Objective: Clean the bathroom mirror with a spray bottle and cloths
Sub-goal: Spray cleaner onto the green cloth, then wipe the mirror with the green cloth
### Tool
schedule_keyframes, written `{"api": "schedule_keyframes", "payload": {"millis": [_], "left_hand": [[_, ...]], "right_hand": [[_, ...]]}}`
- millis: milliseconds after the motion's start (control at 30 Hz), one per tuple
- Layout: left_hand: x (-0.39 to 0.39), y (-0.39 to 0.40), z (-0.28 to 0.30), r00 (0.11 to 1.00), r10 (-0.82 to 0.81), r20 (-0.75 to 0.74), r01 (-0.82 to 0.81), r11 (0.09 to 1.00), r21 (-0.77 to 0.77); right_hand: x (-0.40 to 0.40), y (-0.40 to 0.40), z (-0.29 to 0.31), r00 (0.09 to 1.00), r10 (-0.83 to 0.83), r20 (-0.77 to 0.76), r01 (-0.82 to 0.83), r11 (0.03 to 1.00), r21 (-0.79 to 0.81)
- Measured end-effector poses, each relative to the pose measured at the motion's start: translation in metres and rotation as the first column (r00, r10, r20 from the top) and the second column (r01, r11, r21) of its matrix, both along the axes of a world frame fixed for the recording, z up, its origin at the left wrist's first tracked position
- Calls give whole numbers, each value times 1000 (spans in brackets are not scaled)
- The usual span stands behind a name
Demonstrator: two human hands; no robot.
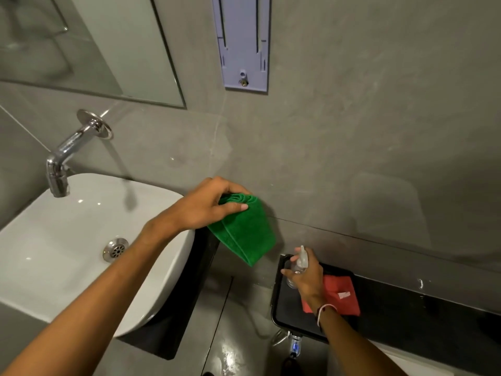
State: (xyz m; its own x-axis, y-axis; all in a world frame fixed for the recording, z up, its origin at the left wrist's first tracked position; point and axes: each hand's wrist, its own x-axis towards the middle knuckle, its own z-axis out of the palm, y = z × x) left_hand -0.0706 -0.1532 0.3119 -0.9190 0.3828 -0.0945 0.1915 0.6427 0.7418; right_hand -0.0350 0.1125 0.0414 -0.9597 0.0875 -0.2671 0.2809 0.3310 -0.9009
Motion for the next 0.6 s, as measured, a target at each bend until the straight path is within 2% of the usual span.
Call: {"api": "schedule_keyframes", "payload": {"millis": [267, 600], "left_hand": [[-1, 0, 18, 999, -12, -34, 12, 1000, 10], [13, -10, 25, 998, -33, -45, 34, 999, 6]], "right_hand": [[3, 12, 5, 989, 139, 39, -142, 986, 90], [4, 7, 5, 992, 128, 10, -127, 971, 202]]}}
